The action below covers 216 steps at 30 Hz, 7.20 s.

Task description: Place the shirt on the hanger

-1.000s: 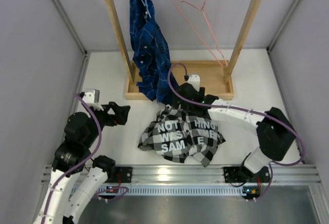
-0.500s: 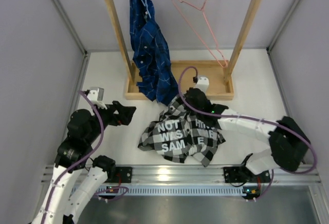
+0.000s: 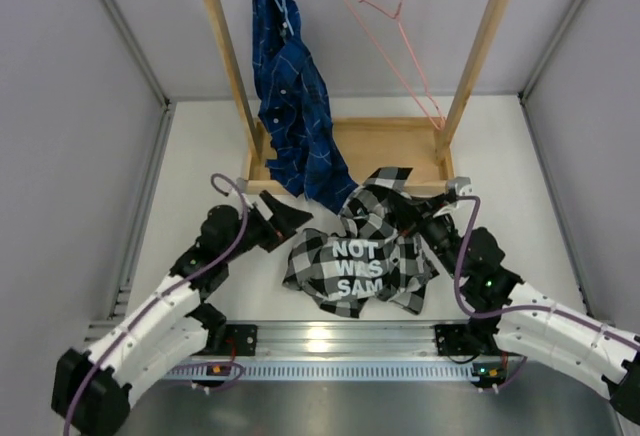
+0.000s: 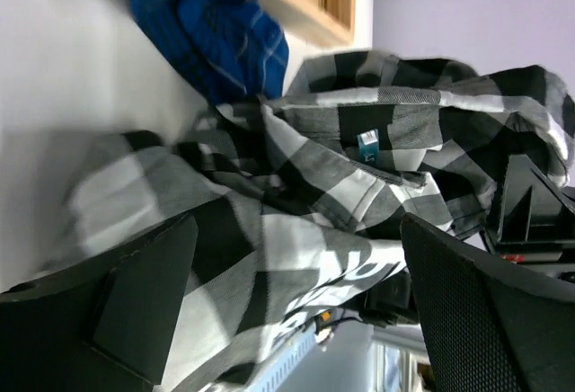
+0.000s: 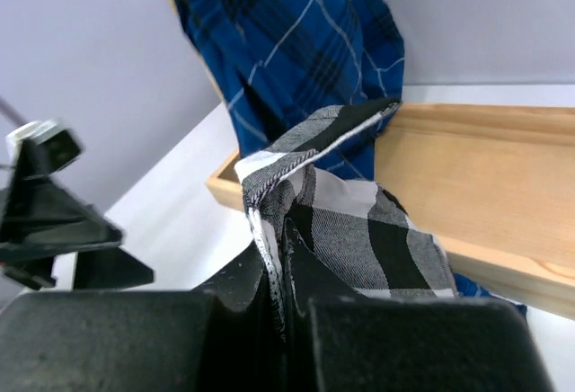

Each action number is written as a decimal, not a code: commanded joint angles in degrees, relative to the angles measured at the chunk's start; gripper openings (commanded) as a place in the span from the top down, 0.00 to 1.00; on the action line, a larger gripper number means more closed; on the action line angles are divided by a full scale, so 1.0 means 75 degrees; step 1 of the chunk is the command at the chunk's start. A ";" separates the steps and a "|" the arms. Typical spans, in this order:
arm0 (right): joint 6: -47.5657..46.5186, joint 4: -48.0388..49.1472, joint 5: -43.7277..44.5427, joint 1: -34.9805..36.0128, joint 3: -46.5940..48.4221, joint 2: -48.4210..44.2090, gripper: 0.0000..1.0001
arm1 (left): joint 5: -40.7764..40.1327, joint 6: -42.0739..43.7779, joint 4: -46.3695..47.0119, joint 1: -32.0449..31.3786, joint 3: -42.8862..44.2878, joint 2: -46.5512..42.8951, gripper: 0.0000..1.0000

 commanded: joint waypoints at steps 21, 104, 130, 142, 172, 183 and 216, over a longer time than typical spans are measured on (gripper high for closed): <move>-0.0475 0.1273 -0.1703 0.0013 -0.1056 -0.1254 1.00 | -0.1130 -0.2299 0.5382 -0.2440 0.1504 0.6390 0.63; -0.1694 -0.7833 -0.0882 0.0423 0.7991 0.5261 1.00 | -0.8760 0.4545 -0.4919 -0.5744 0.6437 0.4549 0.44; -0.1752 -0.8826 -0.1000 -0.0558 0.9405 0.3480 0.37 | -0.4097 0.5460 -0.5212 -0.3248 0.7540 0.3682 1.00; -0.1998 -0.9884 -0.3143 -0.3468 1.1764 0.5458 0.27 | -0.3346 0.4873 -0.4977 -0.3248 0.6075 0.2792 1.00; -0.2397 -0.9919 -0.2535 -0.3456 1.2514 0.6574 1.00 | -0.3590 0.4674 -0.4696 -0.3248 0.5101 0.2464 1.00; -0.1143 -0.8139 -0.2851 -0.3456 1.2268 0.5988 1.00 | -0.3942 0.4697 -0.4626 -0.3248 0.5008 0.2077 1.00; -0.1635 -0.9285 -0.7820 -0.3562 0.4699 -0.2109 1.00 | -0.3511 0.3994 -0.3607 -0.1386 0.4774 0.3072 1.00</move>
